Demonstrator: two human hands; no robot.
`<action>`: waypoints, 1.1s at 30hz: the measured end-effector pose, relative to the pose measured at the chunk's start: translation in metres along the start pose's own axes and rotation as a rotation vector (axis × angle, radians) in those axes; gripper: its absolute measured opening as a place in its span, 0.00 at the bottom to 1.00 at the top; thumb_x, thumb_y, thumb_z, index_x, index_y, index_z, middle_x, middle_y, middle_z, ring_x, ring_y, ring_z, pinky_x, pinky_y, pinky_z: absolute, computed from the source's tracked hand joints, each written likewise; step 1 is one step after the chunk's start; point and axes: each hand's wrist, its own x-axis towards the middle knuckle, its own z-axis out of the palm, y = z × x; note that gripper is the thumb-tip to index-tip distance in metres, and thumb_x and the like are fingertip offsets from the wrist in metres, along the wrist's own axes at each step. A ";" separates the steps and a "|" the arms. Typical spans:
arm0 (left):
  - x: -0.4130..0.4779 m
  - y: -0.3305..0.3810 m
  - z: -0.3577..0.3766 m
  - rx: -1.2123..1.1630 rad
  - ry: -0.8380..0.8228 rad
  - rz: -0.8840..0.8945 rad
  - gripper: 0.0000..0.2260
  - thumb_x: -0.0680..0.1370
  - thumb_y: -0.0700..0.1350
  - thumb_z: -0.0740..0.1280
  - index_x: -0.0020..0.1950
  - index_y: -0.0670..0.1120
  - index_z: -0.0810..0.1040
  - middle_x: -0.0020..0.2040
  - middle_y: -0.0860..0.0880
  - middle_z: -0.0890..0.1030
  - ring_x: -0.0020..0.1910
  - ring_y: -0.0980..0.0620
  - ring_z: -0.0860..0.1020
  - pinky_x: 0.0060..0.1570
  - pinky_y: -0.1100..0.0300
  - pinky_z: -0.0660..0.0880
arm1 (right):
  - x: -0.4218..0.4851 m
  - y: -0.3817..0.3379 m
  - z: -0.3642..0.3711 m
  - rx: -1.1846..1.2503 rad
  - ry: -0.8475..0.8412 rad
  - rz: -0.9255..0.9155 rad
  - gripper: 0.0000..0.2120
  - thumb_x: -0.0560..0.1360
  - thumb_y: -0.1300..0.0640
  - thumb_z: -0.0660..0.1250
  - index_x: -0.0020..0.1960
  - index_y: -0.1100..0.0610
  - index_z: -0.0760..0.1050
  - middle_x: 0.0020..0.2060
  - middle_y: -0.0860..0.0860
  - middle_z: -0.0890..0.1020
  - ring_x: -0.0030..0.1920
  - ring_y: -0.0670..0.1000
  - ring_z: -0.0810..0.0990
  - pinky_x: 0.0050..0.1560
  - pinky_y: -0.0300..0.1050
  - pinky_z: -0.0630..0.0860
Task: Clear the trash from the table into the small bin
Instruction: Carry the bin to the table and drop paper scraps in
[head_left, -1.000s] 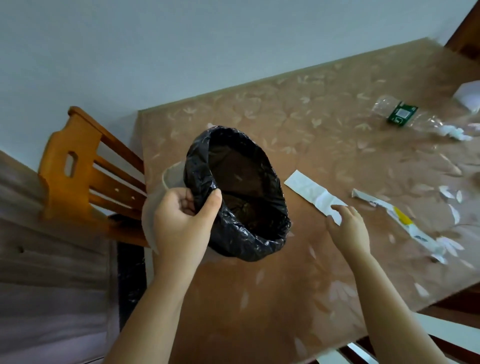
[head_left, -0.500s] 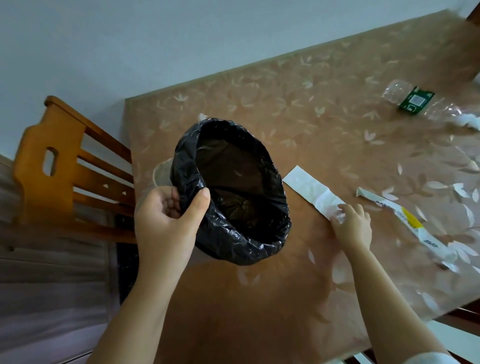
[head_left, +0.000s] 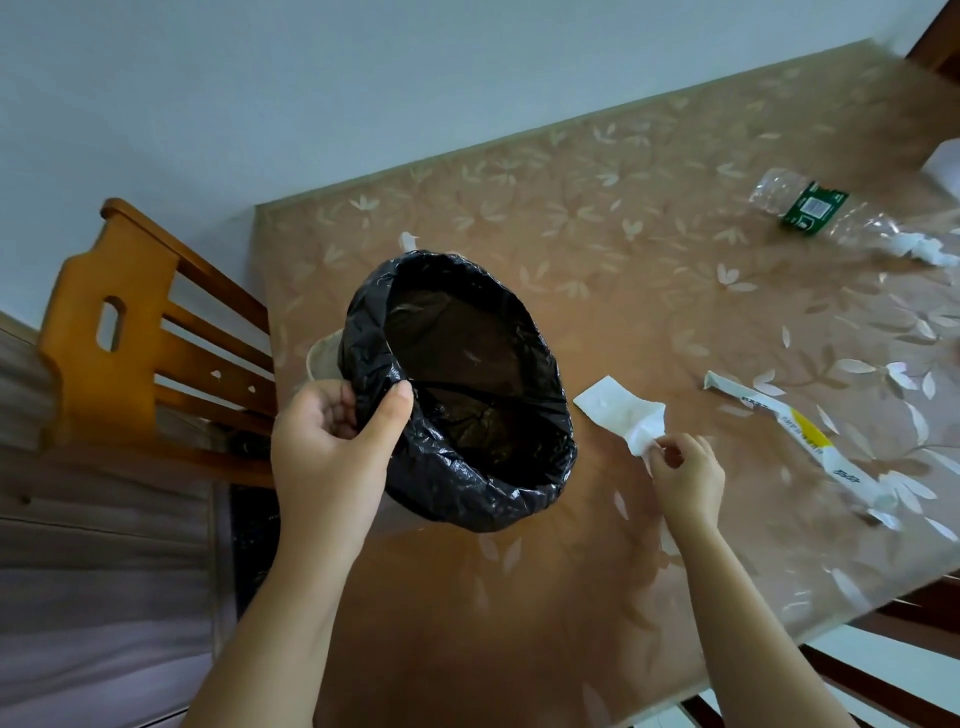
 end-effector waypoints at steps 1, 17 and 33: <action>-0.001 0.000 -0.002 -0.007 0.002 0.000 0.13 0.63 0.59 0.70 0.34 0.52 0.74 0.31 0.54 0.74 0.30 0.60 0.72 0.33 0.60 0.71 | -0.006 -0.006 -0.003 0.040 0.024 -0.025 0.03 0.70 0.63 0.65 0.39 0.59 0.76 0.37 0.52 0.75 0.38 0.51 0.74 0.39 0.38 0.67; -0.027 0.005 -0.058 -0.059 0.122 0.051 0.12 0.65 0.56 0.70 0.34 0.48 0.74 0.32 0.47 0.77 0.32 0.54 0.75 0.33 0.53 0.74 | -0.090 -0.173 -0.034 0.316 -0.117 -0.564 0.08 0.68 0.65 0.68 0.38 0.52 0.77 0.32 0.42 0.75 0.34 0.39 0.74 0.37 0.28 0.70; -0.032 -0.020 -0.190 -0.339 0.447 -0.147 0.08 0.72 0.41 0.71 0.34 0.48 0.77 0.35 0.47 0.80 0.39 0.47 0.78 0.42 0.50 0.76 | -0.190 -0.253 0.020 -0.002 -0.399 -1.007 0.12 0.72 0.57 0.66 0.55 0.56 0.76 0.51 0.51 0.78 0.53 0.51 0.75 0.52 0.42 0.72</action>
